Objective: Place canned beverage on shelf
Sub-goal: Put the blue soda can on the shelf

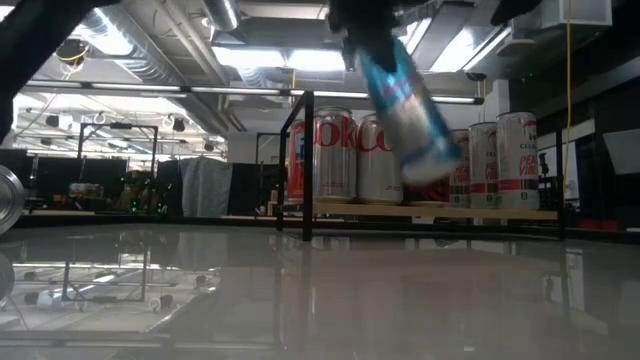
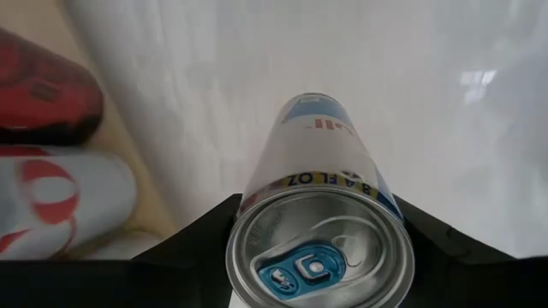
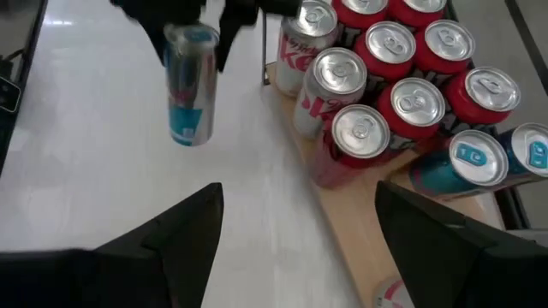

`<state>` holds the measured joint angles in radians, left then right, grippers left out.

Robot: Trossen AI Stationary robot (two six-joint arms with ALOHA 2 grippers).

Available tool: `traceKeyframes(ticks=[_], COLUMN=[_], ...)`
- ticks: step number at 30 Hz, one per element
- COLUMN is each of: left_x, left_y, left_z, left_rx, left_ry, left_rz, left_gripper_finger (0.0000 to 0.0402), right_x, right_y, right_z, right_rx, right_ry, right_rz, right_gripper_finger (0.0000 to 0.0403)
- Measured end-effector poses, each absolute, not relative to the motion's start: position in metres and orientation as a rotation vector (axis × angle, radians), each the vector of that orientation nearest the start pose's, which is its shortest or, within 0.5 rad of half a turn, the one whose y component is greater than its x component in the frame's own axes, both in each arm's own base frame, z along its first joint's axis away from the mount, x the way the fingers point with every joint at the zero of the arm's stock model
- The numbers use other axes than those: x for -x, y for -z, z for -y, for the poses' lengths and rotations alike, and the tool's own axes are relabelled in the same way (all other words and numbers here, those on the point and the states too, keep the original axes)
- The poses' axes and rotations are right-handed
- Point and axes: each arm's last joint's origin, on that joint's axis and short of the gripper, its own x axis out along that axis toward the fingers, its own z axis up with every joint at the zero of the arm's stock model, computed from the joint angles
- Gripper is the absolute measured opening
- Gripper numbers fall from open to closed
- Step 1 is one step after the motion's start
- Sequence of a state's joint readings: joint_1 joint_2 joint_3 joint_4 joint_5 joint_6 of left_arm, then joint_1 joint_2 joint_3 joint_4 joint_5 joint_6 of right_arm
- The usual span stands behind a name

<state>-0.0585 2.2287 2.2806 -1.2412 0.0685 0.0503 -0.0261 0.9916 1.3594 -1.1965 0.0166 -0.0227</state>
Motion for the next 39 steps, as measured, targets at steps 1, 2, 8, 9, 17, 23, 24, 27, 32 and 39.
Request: traceKeyframes(ticks=[1, 2, 8, 9, 17, 23, 24, 27, 32, 39], left_x=[-0.460, -0.460, -0.458, -0.458, -0.454, -0.452, -0.452, -0.452, -0.452, -0.454], left_y=[-0.289, -0.284, -0.263, -0.262, -0.246, -0.244, -0.244, -0.243, -0.242, -0.240], left_z=[0.029, 0.029, 0.032, 0.033, 0.045, 0.055, 0.057, 0.060, 0.062, 0.061], left_rx=[-0.059, -0.076, -0.183, -0.198, -0.274, -0.334, -0.340, -0.350, -0.357, -0.367], left_ry=[0.151, 0.156, 0.140, 0.130, 0.143, 0.117, 0.117, 0.117, 0.113, 0.096], left_rz=[-1.212, -1.237, -1.376, -1.384, -1.441, -1.446, -1.444, -1.442, -1.443, -1.432], left_gripper_finger=[0.0215, 0.0215, 0.0216, 0.0216, 0.0217, 0.0222, 0.0226, 0.0242, 0.0268, 0.0276], right_x=[-0.148, -0.148, -0.153, -0.154, -0.165, -0.173, -0.175, -0.178, -0.180, -0.180], right_y=[-0.397, -0.397, -0.397, -0.397, -0.394, -0.389, -0.389, -0.387, -0.386, -0.386], right_z=[0.004, 0.004, 0.004, 0.004, 0.005, 0.005, 0.005, 0.005, 0.005, 0.005], right_rx=[0.017, 0.017, 0.017, 0.018, 0.014, 0.020, 0.020, 0.020, 0.020, 0.021], right_ry=[0.031, 0.031, 0.031, 0.030, 0.023, 0.020, 0.019, 0.019, 0.019, 0.018], right_rz=[-0.828, -0.828, -0.826, -0.821, -0.831, -0.860, -0.866, -0.877, -0.884, -0.884], right_gripper_finger=[0.0294, 0.0294, 0.0294, 0.0294, 0.0294, 0.0294, 0.0294, 0.0294, 0.0294, 0.0294])
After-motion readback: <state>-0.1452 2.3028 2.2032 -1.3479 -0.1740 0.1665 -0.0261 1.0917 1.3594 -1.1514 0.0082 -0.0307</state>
